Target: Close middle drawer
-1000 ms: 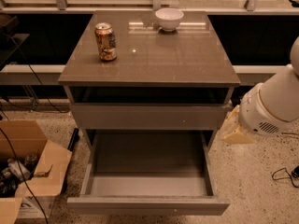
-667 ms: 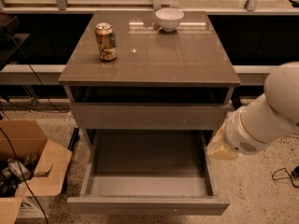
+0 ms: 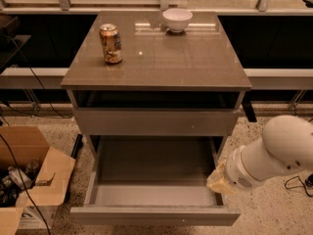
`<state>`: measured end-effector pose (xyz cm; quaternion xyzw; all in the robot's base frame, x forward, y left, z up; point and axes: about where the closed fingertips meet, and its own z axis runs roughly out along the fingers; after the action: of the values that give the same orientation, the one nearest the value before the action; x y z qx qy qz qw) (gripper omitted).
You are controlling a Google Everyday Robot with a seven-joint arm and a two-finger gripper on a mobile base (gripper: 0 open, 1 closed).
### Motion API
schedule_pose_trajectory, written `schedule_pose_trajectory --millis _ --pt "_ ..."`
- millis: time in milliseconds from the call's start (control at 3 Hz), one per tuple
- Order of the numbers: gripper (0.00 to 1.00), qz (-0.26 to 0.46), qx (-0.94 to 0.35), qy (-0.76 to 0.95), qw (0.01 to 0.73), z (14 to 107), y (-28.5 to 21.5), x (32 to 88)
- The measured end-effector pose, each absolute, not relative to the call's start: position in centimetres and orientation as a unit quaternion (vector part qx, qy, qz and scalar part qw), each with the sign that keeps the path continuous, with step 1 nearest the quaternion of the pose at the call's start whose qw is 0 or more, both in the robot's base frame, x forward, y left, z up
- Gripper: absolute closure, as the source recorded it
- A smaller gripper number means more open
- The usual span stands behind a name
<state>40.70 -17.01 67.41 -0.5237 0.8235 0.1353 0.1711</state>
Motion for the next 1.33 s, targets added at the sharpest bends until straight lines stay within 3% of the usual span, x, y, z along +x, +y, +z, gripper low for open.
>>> schedule_pose_trajectory --millis 667,1333 --pt "1.0 0.212 -0.452 0.849 0.171 56.0 -16.5 38.0" --pt "1.0 0.245 -0.407 0.865 0.16 52.1 -16.9 37.8"
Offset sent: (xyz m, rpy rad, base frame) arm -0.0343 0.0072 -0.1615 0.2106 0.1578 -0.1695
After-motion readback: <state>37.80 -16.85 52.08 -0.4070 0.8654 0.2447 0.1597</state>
